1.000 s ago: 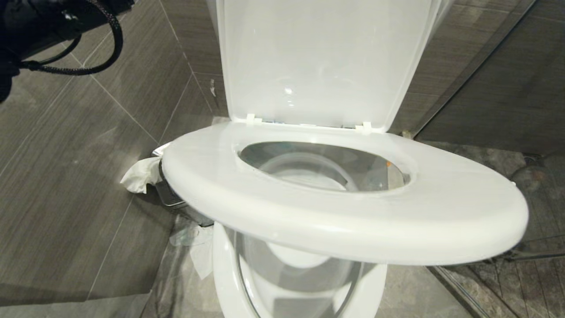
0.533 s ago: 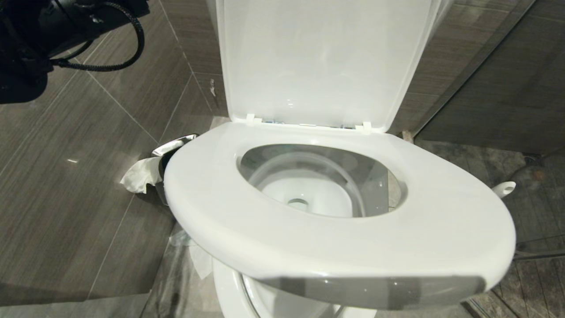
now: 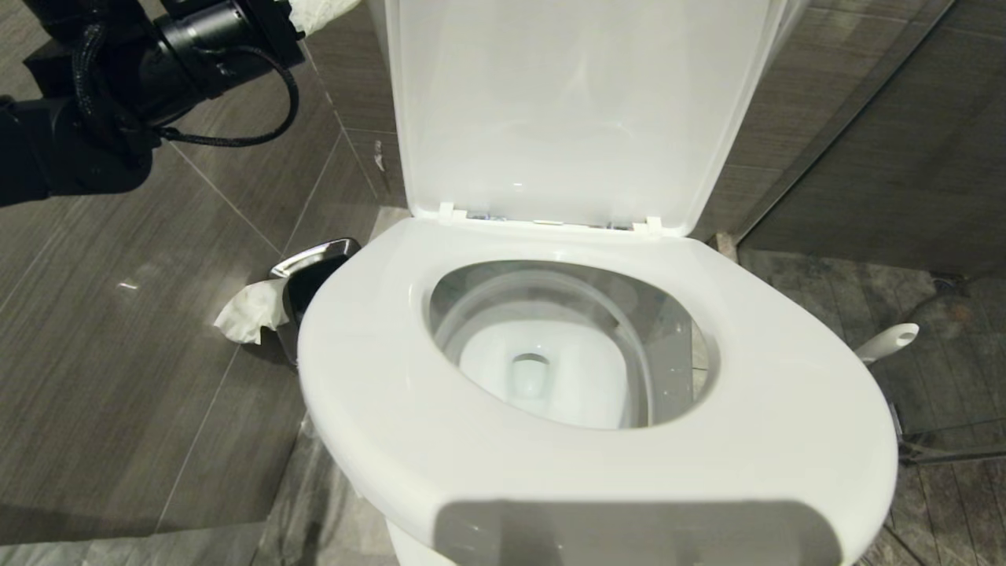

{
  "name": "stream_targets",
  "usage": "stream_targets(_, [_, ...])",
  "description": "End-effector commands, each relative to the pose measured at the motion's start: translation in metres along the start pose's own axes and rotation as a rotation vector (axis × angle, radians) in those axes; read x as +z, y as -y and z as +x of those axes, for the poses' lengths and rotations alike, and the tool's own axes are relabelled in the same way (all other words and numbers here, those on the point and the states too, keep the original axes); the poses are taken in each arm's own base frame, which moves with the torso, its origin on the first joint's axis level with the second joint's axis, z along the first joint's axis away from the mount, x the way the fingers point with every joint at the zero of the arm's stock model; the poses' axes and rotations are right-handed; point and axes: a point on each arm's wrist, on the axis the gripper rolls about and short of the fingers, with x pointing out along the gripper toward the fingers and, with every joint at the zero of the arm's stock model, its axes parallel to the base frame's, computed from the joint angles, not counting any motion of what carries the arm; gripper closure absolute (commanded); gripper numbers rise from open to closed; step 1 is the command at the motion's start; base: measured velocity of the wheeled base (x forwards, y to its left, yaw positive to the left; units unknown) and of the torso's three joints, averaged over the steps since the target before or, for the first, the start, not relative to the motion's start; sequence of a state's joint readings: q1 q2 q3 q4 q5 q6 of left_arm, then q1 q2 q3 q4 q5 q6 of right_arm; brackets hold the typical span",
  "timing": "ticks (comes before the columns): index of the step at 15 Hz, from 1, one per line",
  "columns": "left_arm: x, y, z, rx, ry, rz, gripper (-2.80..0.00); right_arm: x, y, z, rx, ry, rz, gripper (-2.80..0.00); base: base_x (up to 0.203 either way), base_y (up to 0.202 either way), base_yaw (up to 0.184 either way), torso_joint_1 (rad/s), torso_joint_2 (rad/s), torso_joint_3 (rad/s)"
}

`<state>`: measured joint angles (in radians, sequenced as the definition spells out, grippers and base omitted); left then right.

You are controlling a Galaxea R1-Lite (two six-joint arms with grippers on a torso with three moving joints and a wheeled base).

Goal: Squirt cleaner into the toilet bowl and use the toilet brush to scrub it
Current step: Close the toilet lid

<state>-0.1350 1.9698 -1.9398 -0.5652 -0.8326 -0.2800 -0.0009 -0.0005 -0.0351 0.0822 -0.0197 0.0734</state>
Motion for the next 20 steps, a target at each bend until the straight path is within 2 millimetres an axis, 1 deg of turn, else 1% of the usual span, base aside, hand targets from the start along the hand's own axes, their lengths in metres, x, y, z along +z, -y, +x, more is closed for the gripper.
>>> stream_targets(1, [-0.015, -0.008, 0.003, 0.002, -0.018, -0.018, 0.0, 0.0, 0.0, 0.0, -0.001, -0.001, 0.0, 0.0, 0.0, 0.0, 0.0, 0.0, 0.0, 0.0])
stream_targets(6, [-0.033, -0.017, 0.007, 0.005, -0.04, -0.042, 0.0, 0.0, 0.0, 0.0, 0.001, -0.001, 0.0, 0.0, 0.0, 0.0, 0.0, 0.0, 0.0, 0.0])
stream_targets(8, [-0.037, -0.016, 0.01, -0.002, -0.037, -0.041, 0.0, 0.0, 0.0, 0.0, 0.0, -0.002, 0.0, 0.0, 0.0, 0.0, 0.0, 0.0, 0.0, 0.0])
stream_targets(20, [-0.04, -0.018, 0.011, -0.013, -0.013, -0.014, 0.0, 0.0, 0.0, 0.0, 0.0, -0.001, 0.0, 0.0, 0.0, 0.0, 0.0, 0.0, 0.0, 0.0])
